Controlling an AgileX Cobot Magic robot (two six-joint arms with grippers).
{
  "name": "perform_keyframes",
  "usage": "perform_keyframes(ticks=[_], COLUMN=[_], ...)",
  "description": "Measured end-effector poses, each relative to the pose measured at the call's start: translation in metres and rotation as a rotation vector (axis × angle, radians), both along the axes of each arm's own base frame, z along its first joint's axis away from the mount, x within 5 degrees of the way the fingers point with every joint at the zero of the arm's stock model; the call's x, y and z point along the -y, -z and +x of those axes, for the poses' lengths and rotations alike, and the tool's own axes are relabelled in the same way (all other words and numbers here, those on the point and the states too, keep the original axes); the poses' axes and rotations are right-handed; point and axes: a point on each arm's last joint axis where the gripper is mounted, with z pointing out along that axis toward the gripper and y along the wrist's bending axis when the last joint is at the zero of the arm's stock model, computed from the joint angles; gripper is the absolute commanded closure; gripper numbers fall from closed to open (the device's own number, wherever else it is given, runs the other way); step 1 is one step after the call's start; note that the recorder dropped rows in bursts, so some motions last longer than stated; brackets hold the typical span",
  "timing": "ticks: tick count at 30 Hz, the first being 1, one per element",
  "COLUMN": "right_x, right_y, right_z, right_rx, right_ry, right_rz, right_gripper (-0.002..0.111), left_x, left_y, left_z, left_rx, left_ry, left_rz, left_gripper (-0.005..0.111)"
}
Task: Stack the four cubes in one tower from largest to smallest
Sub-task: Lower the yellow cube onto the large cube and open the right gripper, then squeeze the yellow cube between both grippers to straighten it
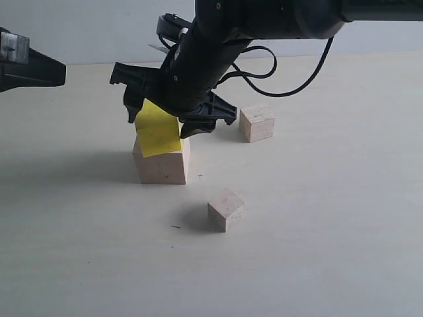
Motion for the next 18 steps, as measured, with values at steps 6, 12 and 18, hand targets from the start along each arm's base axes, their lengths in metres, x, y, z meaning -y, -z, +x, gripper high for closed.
perform_keyframes(ticks=[6, 12, 18], right_x=[0.007, 0.021, 0.041], right_y=[-0.031, -0.061, -0.075], right_z=[-0.005, -0.010, -0.014], right_rx=[0.082, 0.194, 0.270], right_ry=[-0.023, -0.065, -0.121], right_rz=[0.016, -0.041, -0.226], right_gripper=[0.033, 0.046, 0.090], left_x=[0.000, 0.000, 0.006], left_y=[0.001, 0.019, 0.047], left_z=[0.000, 0.003, 0.021], left_rx=[-0.002, -0.053, -0.176], left_ry=[0.000, -0.020, -0.028], left_rz=[0.000, 0.008, -0.005], left_gripper=[0.107, 0.107, 0.107])
